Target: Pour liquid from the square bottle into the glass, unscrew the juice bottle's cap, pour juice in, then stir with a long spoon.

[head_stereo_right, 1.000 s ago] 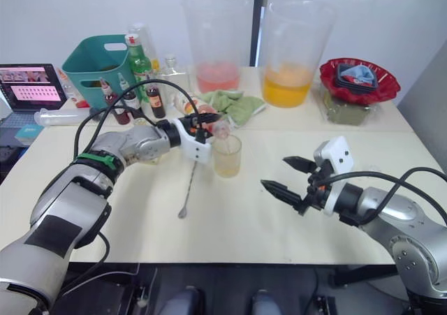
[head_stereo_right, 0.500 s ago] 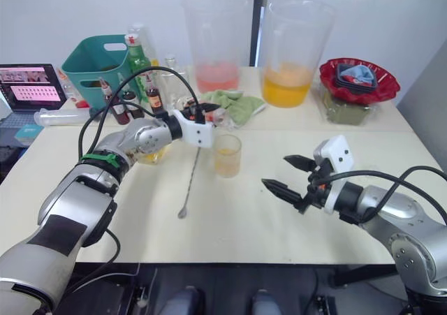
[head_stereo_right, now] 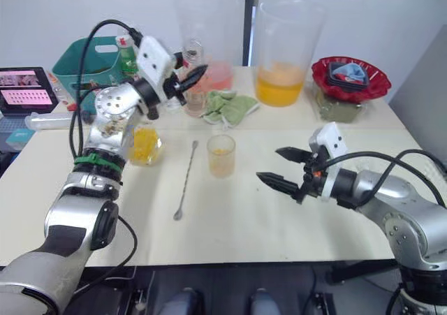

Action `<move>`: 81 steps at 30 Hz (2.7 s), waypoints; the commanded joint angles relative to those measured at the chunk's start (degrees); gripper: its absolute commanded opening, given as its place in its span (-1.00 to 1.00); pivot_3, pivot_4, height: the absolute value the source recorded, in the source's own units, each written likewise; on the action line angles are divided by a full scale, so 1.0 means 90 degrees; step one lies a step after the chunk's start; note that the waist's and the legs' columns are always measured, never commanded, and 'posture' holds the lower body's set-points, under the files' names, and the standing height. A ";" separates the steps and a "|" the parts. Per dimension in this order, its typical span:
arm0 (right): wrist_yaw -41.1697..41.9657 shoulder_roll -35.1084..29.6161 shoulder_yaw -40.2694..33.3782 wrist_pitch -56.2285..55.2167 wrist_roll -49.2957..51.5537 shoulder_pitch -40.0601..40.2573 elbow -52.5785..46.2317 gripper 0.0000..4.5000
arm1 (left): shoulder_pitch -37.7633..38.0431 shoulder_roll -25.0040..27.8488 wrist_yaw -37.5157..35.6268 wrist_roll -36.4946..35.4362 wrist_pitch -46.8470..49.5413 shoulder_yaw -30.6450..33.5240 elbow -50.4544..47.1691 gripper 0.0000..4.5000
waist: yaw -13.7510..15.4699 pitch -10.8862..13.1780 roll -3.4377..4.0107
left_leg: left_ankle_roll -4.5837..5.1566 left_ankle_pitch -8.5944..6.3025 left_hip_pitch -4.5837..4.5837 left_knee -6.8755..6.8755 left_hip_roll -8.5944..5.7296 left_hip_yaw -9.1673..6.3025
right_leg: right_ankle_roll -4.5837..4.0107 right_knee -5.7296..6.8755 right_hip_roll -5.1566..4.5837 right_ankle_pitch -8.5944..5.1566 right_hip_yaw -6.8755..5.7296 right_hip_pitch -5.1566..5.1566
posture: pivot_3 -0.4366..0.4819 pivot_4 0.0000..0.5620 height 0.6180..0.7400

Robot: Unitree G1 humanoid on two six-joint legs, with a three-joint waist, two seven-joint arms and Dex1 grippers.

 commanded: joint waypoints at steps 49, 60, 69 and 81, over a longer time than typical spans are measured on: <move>0.2987 -0.0215 0.0834 -0.0449 -0.0969 -0.1943 0.1676 0.97 | 0.1638 0.2563 0.1126 -0.1032 0.2522 0.2176 -0.0583 -0.34 | 0.0173 -0.0003 -0.0027 | -0.0007 0.0001 -0.0005 0.0011 0.0001 0.0003 | -0.0009 -0.0030 -0.0006 0.0009 -0.0004 -0.0012 | -0.05 -0.47 1.00; 0.2800 -0.0240 0.0674 -0.0398 -0.0952 -0.1755 0.1503 0.97 | 0.1526 0.2493 0.1041 -0.0891 0.2261 0.1976 0.0083 -0.34 | 0.0061 -0.0002 -0.0028 | -0.0007 0.0001 -0.0012 0.0011 0.0001 0.0003 | -0.0009 0.0029 -0.0005 0.0009 -0.0004 -0.0029 | -0.05 -0.47 1.00; 0.2729 -0.0202 0.0709 -0.0479 -0.0997 -0.1745 0.1528 1.00 | 0.1564 0.2446 0.1062 -0.1021 0.2327 0.2123 -0.0067 0.46 | 0.0060 -0.0002 -0.0028 | -0.0007 0.0001 -0.0011 0.0011 0.0002 0.0003 | -0.0009 0.0030 -0.0005 0.0008 -0.0004 -0.0029 | -0.05 -0.47 1.00; 0.2636 -0.0099 0.0762 -0.0568 -0.1028 -0.1748 0.1574 1.00 | 0.1160 0.2455 0.0892 -0.1483 0.2131 0.2509 -0.0476 0.99 | 0.0059 -0.0002 -0.0028 | -0.0007 0.0001 -0.0010 0.0011 0.0001 0.0003 | -0.0009 0.0032 -0.0006 0.0008 -0.0003 -0.0028 | -0.05 -0.47 1.00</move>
